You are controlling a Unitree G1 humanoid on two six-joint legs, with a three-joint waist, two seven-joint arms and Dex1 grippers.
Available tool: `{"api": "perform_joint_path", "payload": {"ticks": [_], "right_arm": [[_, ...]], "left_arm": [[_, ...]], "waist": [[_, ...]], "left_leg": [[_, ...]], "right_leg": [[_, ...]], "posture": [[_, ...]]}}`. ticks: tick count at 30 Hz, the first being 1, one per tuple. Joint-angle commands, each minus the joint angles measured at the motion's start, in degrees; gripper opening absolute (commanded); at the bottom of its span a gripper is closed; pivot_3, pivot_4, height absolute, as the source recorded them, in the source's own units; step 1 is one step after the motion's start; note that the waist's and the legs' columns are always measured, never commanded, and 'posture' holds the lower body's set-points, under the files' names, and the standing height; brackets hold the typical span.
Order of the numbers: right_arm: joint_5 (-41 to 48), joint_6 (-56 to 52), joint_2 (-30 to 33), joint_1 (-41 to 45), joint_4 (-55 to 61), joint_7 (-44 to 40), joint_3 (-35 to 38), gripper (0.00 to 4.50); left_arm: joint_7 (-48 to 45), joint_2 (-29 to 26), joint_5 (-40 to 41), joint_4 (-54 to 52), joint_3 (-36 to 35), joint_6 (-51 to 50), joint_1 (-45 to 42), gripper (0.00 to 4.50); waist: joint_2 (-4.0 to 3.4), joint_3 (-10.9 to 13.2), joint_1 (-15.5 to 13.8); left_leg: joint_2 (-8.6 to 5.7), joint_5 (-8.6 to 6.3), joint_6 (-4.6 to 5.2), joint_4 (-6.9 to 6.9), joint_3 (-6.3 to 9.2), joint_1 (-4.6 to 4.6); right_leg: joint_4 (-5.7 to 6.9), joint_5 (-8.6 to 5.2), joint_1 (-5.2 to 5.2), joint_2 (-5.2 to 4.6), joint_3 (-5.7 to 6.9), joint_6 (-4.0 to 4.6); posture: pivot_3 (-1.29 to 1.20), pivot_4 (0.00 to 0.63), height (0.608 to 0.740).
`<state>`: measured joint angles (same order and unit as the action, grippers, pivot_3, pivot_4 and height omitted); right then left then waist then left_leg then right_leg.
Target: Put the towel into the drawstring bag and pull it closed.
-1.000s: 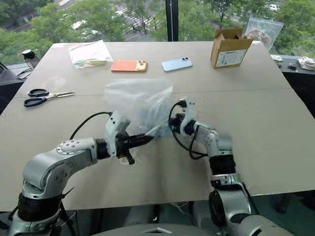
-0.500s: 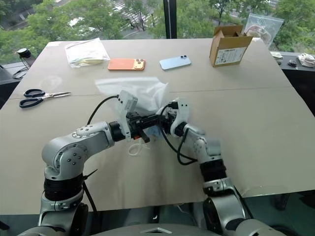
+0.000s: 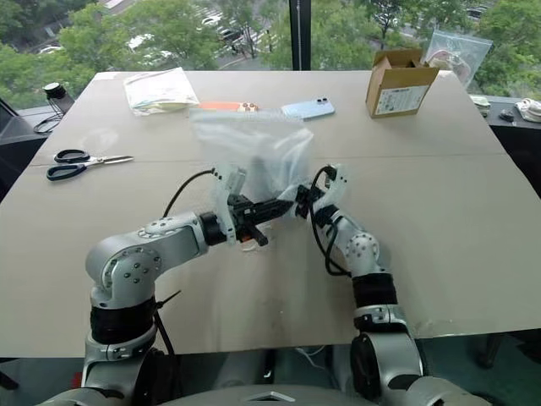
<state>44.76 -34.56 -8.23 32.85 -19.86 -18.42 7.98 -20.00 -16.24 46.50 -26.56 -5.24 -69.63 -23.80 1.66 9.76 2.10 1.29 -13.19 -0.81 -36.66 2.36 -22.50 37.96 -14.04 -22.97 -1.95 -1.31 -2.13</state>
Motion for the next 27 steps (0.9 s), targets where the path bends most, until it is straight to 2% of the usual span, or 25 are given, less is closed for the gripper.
{"api": "perform_joint_path", "payload": {"ticks": [1,5,7,9,13,17,19,22,24,26,27], "right_arm": [[-4.0,3.3,-6.9,5.4,-3.9,-2.2,-5.2,0.01],[-13.0,10.9,-5.3,5.0,-5.0,-0.7,-10.9,0.01],[-14.9,11.4,-2.5,2.8,-1.2,-0.9,-12.4,1.03],[-14.6,9.6,-0.3,-0.2,5.1,-1.8,-12.7,1.82],[-13.9,1.3,7.1,-5.5,21.7,-2.8,-14.6,3.58],[-13.0,-7.8,16.1,-7.7,33.9,-4.0,-16.2,3.58],[-13.0,-10.3,18.0,-7.7,35.5,-3.7,-16.6,3.58],[-17.8,-10.9,20.8,-6.9,35.0,-2.8,-19.8,3.58],[-14.4,-13.2,15.3,-5.6,31.4,2.4,-14.0,3.58],[-13.1,-14.1,12.7,-5.0,29.7,3.9,-11.0,3.58],[-13.8,-14.0,12.7,-4.9,29.5,3.7,-11.1,4.08]], "left_arm": [[1.2,2.9,3.1,0.1,-0.4,-0.3,-3.5,0.0],[2.6,3.3,3.2,1.0,-1.8,-0.9,-4.7,0.0],[3.0,2.4,2.1,1.8,-2.7,-0.3,-4.5,0.0],[3.1,1.2,1.1,2.8,-3.4,0.7,-4.3,0.0],[2.5,-1.8,-1.0,6.3,-5.0,3.1,-4.9,0.0],[1.0,-5.3,-1.2,11.0,-6.9,4.5,-6.9,0.0],[0.5,-6.5,-0.6,12.9,-7.4,4.7,-8.1,0.0],[-0.3,-8.1,-0.5,14.2,-6.5,5.4,-8.9,0.0],[-1.3,-9.3,-0.9,14.0,-5.0,6.1,-9.0,0.0],[-2.1,-10.1,-0.7,13.2,-3.9,6.8,-8.7,0.0],[-2.3,-10.3,-0.3,13.0,-3.7,7.1,-8.6,0.0]], "waist": [[0.0,0.0,0.3],[-0.03,0.0,0.7],[-0.04,0.0,0.4],[-0.06,0.0,0.3],[-0.06,0.1,-0.2],[-0.09,0.1,-0.2],[-0.1,0.1,0.2],[-0.12,0.1,0.4],[-0.11,0.1,0.5],[-0.13,0.1,0.4],[-0.16,0.1,0.3]], "left_leg": [[0.0,0.0,0.0,0.0,0.01,-0.02],[0.06,0.0,0.0,0.18,-0.04,0.1],[0.07,0.0,0.0,0.18,0.01,0.02],[0.04,0.0,-0.01,0.12,-0.04,-0.25],[-0.05,0.0,-0.02,0.12,-0.05,-0.54],[-0.08,0.0,-0.03,0.11,-0.03,-0.81],[-0.06,0.0,-0.02,0.11,-0.03,-0.75],[-0.02,0.0,-0.02,0.19,-0.07,-0.62],[-0.02,0.0,-0.01,0.24,-0.14,-0.57],[0.04,0.0,-0.01,0.25,-0.16,-0.55],[0.04,0.0,-0.01,0.25,-0.16,-0.56]], "right_leg": [[0.0,0.0,-0.01,0.01,0.01,0.0],[0.02,-0.01,-0.06,0.14,-0.13,0.0],[0.02,-0.01,-0.11,0.14,-0.08,0.01],[0.03,0.01,-0.33,0.1,-0.12,0.0],[-0.05,0.01,-0.47,-0.08,-0.08,-0.02],[-0.08,0.01,-0.73,-0.11,-0.05,-0.02],[-0.05,0.01,-0.73,-0.06,-0.05,-0.02],[0.0,0.0,-0.72,0.03,-0.14,-0.01],[0.01,0.0,-0.72,0.05,-0.2,-0.01],[0.01,0.0,-0.73,0.12,-0.26,0.0],[0.01,0.0,-0.73,0.11,-0.26,0.0]], "posture": [[0.0,0.15,0.74],[0.0,0.15,0.74],[0.0,0.15,0.74],[0.0,0.15,0.74],[0.0,0.15,0.74],[0.0,0.15,0.74],[0.0,0.15,0.74],[0.0,0.15,0.74],[0.0,0.15,0.74],[0.0,0.15,0.74],[0.0,0.15,0.74]]}}
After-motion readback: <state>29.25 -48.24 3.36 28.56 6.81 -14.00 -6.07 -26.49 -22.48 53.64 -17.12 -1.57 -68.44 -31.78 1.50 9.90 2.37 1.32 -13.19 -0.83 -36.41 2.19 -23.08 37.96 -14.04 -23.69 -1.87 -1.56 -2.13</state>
